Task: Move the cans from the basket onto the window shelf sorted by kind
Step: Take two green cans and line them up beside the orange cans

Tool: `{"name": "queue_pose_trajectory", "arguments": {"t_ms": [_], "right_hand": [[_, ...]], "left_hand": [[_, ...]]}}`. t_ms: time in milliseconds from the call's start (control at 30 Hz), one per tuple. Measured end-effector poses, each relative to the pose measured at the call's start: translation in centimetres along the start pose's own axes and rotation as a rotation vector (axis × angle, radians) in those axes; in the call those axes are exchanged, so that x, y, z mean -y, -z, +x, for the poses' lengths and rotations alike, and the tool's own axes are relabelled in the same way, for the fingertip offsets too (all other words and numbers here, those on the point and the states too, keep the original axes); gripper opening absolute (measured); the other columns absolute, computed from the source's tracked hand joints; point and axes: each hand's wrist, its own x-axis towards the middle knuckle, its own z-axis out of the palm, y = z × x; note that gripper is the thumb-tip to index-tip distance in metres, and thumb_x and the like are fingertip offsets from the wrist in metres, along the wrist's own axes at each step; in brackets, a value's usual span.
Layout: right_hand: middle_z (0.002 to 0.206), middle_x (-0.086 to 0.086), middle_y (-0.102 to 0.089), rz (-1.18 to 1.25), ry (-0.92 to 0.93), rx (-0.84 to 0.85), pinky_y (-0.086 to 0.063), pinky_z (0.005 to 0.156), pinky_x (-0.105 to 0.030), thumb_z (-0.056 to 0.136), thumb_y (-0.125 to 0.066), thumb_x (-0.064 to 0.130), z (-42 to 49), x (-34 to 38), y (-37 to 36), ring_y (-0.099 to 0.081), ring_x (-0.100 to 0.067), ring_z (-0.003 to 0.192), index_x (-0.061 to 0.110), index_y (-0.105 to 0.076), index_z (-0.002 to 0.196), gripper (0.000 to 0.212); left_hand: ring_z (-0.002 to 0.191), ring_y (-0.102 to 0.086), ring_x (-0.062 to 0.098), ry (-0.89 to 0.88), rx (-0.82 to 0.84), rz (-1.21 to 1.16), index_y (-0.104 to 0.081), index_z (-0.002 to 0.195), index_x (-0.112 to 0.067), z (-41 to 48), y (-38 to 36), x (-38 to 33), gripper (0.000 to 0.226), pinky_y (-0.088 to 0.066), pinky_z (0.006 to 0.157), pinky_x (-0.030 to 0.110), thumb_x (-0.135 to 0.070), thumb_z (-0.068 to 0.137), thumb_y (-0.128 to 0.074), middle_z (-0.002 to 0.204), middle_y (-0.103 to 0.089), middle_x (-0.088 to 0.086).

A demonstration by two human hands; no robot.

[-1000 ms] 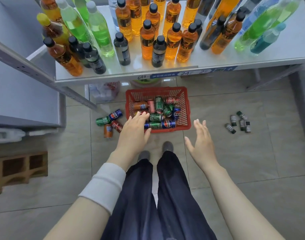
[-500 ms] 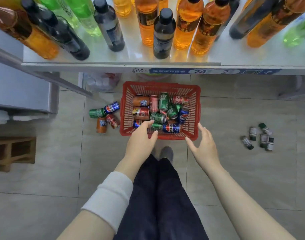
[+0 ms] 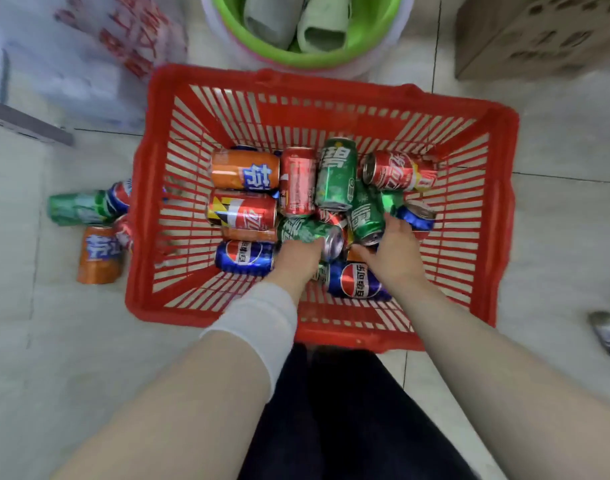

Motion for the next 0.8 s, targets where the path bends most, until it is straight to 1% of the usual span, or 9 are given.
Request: {"name": "queue_pose_trajectory", "arguments": {"t_ms": [33,100,167,233,367,433,533,667,800], "right_hand": [[0.143,-0.018,-0.033,-0.042,0.0,-0.025,-0.028,0.108,-0.034,0.084,-0.065,0.037,0.8,0.2,-0.4,-0.028,-0.03,0.134,0.004,-0.023,0.143,0.08],[0.141,-0.018,-0.032,-0.135,0.017,-0.076,-0.03,0.105,-0.036,0.084,-0.064,0.038,2.4,0.5,-1.6,-0.026,-0.031,0.133,0.005,-0.023,0.143,0.079],[0.14,-0.018,-0.032,-0.241,0.02,-0.109,-0.036,0.099,-0.038,0.081,-0.065,0.042,3.5,0.6,-2.6,-0.025,-0.032,0.132,0.006,-0.023,0.142,0.082],[0.14,-0.018,-0.033,-0.325,0.028,-0.123,-0.039,0.096,-0.039,0.077,-0.067,0.045,4.1,0.6,-3.2,-0.026,-0.033,0.131,0.005,-0.021,0.142,0.089],[0.134,-0.018,-0.04,-0.4,0.04,-0.141,-0.044,0.088,-0.037,0.078,-0.071,0.034,5.0,0.4,-3.4,-0.033,-0.032,0.125,0.004,-0.021,0.139,0.085],[0.131,-0.017,-0.043,-0.396,0.045,-0.145,-0.045,0.085,-0.037,0.077,-0.072,0.031,5.2,0.5,-3.1,-0.036,-0.031,0.124,0.004,-0.026,0.135,0.079],[0.126,-0.017,-0.047,-0.396,0.052,-0.136,-0.043,0.088,-0.037,0.073,-0.074,0.041,5.3,0.6,-2.3,-0.04,-0.032,0.121,0.004,-0.033,0.128,0.079],[0.125,-0.018,-0.048,-0.428,0.09,-0.15,-0.034,0.098,-0.04,0.07,-0.072,0.048,4.9,0.5,-0.9,-0.04,-0.034,0.119,0.007,-0.036,0.129,0.081],[0.12,-0.02,-0.052,-0.365,0.147,-0.214,-0.034,0.097,-0.042,0.061,-0.078,0.04,4.0,-0.1,0.4,-0.044,-0.037,0.115,0.01,-0.048,0.127,0.078]], "left_hand": [[0.098,-0.057,0.029,0.016,-0.001,-0.075,-0.055,0.081,-0.006,1.3,-0.4,0.0,0.028,-0.047,0.088,0.034,-0.03,0.093,-0.049,0.113,-0.059,0.024],[0.104,-0.058,0.029,0.042,-0.014,-0.212,-0.059,0.105,-0.003,4.0,-0.9,0.2,0.036,-0.047,0.096,0.041,-0.036,0.092,-0.049,0.12,-0.058,0.021],[0.1,-0.059,0.027,0.092,0.01,-0.314,-0.053,0.121,0.001,6.0,-1.0,0.3,0.052,-0.049,0.094,0.045,-0.041,0.091,-0.05,0.11,-0.059,0.013],[0.097,-0.059,0.026,0.164,0.067,-0.398,-0.05,0.125,-0.003,7.1,-0.7,0.1,0.056,-0.052,0.09,0.044,-0.046,0.089,-0.052,0.107,-0.056,0.01],[0.108,-0.057,0.032,0.334,0.133,-0.519,-0.046,0.11,-0.007,7.6,-0.1,-0.7,0.053,-0.053,0.075,0.037,-0.045,0.079,-0.067,0.118,-0.054,0.013],[0.113,-0.054,0.032,0.372,0.159,-0.572,-0.041,0.105,-0.007,7.2,0.0,-1.0,0.046,-0.05,0.076,0.038,-0.037,0.082,-0.067,0.112,-0.052,0.013],[0.113,-0.054,0.032,0.414,0.193,-0.674,-0.039,0.105,-0.007,6.5,0.2,-1.2,0.043,-0.049,0.082,0.041,-0.03,0.082,-0.068,0.116,-0.052,0.018],[0.097,-0.058,0.029,0.429,0.235,-0.679,-0.044,0.097,-0.005,5.8,0.4,-1.1,0.04,-0.05,0.09,0.044,-0.031,0.081,-0.07,0.103,-0.055,0.016],[0.077,-0.057,0.024,0.442,0.275,-0.591,-0.047,0.088,-0.011,4.3,0.8,-0.8,0.036,-0.05,0.085,0.039,-0.033,0.077,-0.073,0.092,-0.056,0.012]]}}
